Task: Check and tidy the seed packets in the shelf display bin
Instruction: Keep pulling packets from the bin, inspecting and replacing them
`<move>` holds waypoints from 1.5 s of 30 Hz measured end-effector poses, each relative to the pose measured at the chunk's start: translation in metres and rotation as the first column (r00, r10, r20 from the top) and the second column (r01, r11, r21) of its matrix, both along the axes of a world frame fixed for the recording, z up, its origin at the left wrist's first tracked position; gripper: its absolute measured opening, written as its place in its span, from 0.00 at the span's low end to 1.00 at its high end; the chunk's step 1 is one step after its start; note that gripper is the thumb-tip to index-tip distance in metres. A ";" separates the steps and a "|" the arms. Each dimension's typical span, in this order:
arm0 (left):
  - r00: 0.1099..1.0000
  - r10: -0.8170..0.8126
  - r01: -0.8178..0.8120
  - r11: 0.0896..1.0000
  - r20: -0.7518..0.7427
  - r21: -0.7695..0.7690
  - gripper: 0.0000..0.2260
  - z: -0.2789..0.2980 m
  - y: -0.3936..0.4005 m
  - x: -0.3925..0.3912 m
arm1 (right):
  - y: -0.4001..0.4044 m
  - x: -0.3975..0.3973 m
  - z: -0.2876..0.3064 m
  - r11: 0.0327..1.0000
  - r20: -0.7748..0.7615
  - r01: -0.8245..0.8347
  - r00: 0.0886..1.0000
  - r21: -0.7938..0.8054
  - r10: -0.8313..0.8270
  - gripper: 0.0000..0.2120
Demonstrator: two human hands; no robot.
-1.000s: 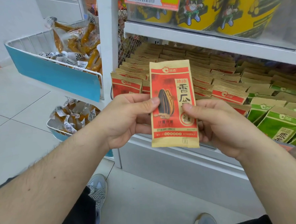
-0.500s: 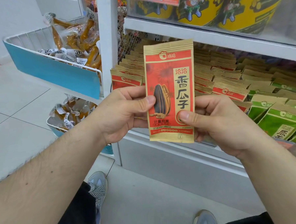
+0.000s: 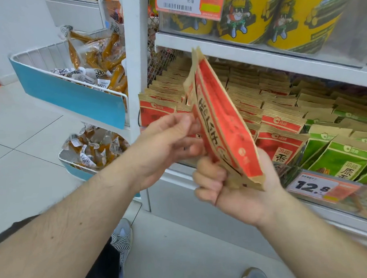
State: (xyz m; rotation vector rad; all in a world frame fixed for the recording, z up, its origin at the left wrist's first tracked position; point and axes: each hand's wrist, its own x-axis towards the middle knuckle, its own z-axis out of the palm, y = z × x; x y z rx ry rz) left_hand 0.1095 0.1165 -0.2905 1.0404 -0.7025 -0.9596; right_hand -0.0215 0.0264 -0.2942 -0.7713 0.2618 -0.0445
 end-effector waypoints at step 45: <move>0.999 0.034 -0.043 0.974 0.042 0.222 0.16 0.005 0.002 -0.008 | -0.026 -0.020 0.023 0.539 -0.093 0.155 0.910 -0.828 -0.405 0.14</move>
